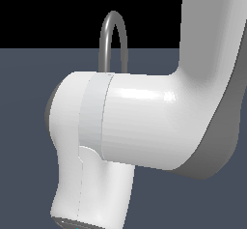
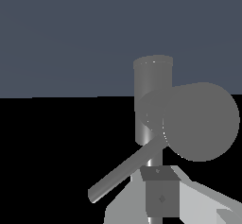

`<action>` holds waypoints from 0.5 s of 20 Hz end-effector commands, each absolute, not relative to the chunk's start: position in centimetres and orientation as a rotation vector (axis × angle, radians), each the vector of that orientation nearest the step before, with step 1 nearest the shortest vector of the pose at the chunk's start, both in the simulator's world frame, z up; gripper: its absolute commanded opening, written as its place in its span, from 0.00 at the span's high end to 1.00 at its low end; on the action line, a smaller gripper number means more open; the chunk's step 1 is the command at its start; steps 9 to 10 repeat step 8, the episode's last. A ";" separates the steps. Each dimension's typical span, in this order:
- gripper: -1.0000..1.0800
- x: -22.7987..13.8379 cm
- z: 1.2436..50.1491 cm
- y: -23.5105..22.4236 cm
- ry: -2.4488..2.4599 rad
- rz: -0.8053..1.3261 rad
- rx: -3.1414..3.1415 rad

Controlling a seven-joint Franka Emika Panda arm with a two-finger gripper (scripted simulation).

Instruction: Turn on the faucet by rotating a designated handle.

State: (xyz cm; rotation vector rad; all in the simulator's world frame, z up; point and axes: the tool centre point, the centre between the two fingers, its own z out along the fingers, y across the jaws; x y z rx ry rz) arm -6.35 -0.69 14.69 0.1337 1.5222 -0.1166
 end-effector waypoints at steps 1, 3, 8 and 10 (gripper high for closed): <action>1.00 -7.0 12.3 -2.4 1.561 -0.143 0.151; 1.00 -7.1 11.6 -3.0 1.562 -0.151 0.158; 1.00 -7.3 10.4 -4.3 1.564 -0.168 0.171; 1.00 -7.3 10.4 -4.3 1.564 -0.168 0.171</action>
